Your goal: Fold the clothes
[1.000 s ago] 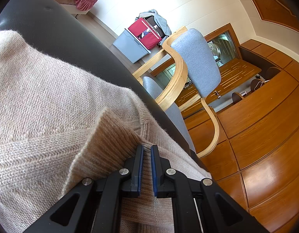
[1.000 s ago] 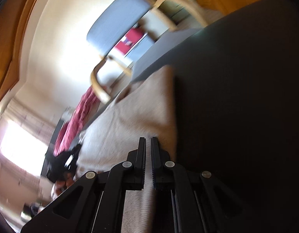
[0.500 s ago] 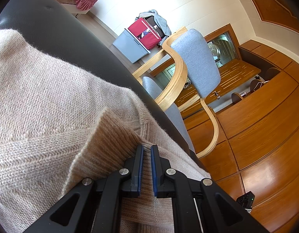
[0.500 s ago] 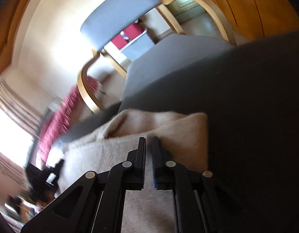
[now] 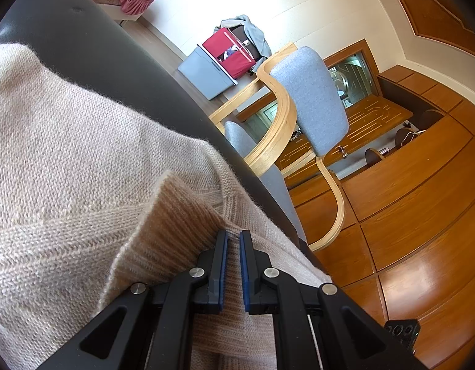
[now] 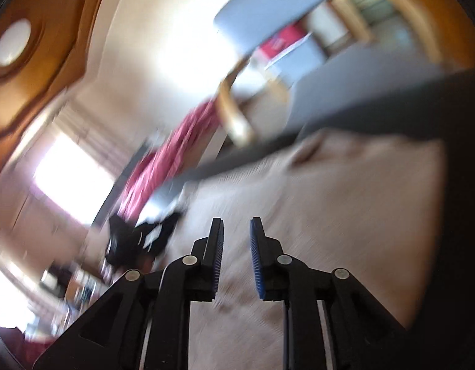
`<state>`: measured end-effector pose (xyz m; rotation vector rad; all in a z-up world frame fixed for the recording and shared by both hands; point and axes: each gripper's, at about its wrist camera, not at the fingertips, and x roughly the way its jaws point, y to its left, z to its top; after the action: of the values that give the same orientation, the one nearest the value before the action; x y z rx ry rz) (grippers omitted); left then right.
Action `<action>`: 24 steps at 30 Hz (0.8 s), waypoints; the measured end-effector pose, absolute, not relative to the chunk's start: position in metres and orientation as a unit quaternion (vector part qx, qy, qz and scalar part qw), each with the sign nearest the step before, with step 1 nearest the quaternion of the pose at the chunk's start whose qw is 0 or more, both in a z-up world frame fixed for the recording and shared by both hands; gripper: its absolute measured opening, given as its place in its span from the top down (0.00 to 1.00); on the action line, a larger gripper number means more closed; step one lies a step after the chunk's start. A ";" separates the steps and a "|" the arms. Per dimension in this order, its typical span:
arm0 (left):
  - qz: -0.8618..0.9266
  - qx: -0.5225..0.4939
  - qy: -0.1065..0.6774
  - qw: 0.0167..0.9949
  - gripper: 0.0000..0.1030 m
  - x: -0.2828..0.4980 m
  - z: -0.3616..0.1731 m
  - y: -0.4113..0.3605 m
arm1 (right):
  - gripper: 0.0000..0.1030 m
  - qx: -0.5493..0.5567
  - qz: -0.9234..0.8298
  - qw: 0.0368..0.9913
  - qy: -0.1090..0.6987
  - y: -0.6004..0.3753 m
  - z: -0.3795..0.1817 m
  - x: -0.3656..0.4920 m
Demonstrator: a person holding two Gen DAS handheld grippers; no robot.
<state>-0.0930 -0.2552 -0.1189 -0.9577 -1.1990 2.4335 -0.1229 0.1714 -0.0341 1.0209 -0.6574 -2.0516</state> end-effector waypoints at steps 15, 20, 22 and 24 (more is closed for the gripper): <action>0.840 -0.331 -0.411 0.129 0.94 -0.092 -0.117 -0.254 | 0.88 0.389 -0.839 0.232 -0.300 0.234 -0.034 -0.105; 0.838 -0.329 -0.415 0.131 0.94 -0.091 -0.116 -0.256 | 0.83 0.380 -0.842 0.302 -0.236 0.155 0.005 -0.105; 0.837 -0.327 -0.418 0.132 0.94 -0.090 -0.116 -0.257 | 0.82 0.397 -0.839 0.312 -0.205 0.114 0.003 -0.111; 0.837 -0.327 -0.419 0.133 0.94 -0.090 -0.117 -0.257 | 0.82 0.412 -0.834 0.322 -0.174 0.072 0.000 -0.116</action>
<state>-0.0904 -0.2575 -0.1168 -0.9476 -1.2159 2.4261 -0.1160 0.0723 0.0004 1.0831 -0.4567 -2.1914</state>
